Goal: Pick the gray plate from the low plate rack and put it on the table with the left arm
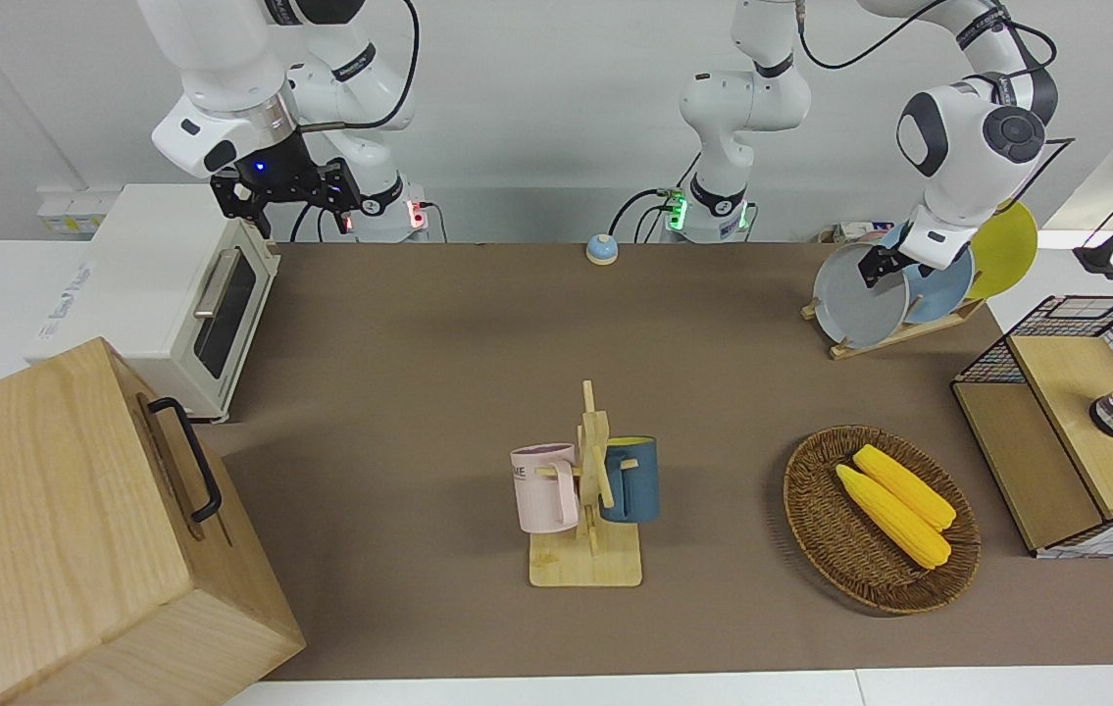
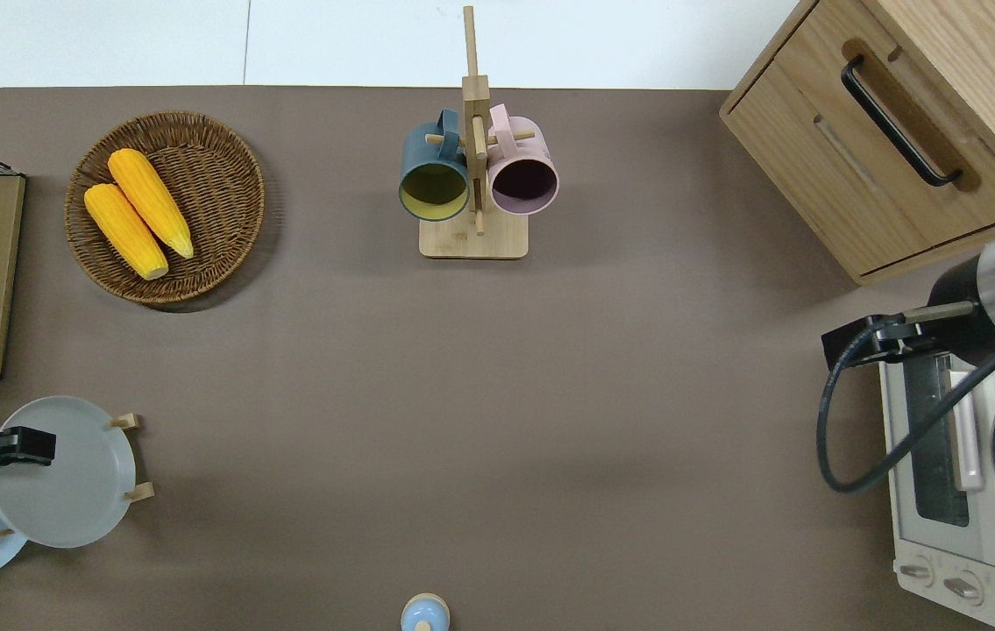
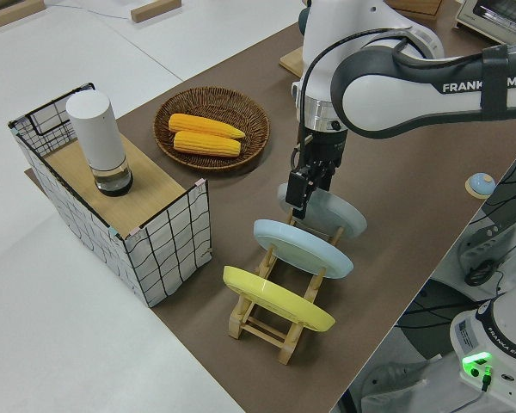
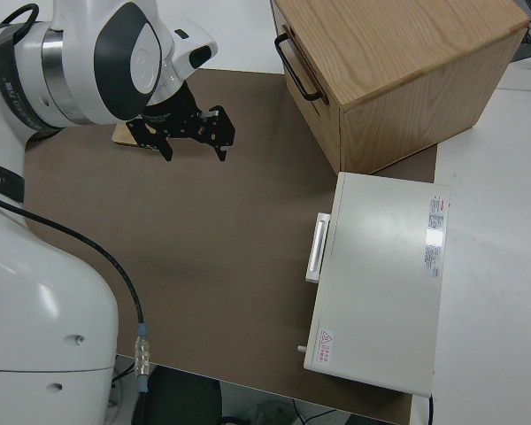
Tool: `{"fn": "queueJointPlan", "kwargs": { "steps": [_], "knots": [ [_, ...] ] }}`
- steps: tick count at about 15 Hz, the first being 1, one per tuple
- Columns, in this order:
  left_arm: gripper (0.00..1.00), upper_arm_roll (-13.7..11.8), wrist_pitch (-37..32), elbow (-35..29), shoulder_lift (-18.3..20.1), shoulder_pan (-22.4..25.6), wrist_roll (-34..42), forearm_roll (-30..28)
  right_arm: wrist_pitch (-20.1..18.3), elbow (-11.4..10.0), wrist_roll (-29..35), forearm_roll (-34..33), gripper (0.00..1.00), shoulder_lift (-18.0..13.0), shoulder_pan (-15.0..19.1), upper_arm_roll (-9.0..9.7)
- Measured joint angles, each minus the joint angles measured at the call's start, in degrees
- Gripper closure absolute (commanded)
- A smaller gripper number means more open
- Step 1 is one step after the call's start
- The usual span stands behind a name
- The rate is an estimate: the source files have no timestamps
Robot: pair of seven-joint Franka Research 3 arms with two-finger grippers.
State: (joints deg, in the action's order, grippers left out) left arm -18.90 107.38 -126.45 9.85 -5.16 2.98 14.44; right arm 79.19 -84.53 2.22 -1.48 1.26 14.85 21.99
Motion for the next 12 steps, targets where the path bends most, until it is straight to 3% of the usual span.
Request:
{"fn": "queueJointPlan", "kwargs": {
  "steps": [2,3,7,12],
  "knots": [
    [0.49,-0.02,0.01,-0.02,0.24,-0.22,0.00,0.00,0.00,0.00,0.00,0.00,0.017,0.00,0.00,0.00],
    [0.63,-0.07,0.02,-0.04,0.24,-0.43,0.00,-0.08,0.00,0.00,0.00,0.00,0.017,0.00,0.00,0.00],
    [0.91,-0.06,0.06,-0.69,0.23,-0.91,-0.08,-1.25,0.00,0.00,0.00,0.00,0.017,0.00,0.00,0.00],
    [0.95,-0.12,0.23,-0.90,0.24,-1.09,-0.28,-1.42,0.00,0.00,0.00,0.00,0.017,0.00,0.00,0.00]
  ]
}}
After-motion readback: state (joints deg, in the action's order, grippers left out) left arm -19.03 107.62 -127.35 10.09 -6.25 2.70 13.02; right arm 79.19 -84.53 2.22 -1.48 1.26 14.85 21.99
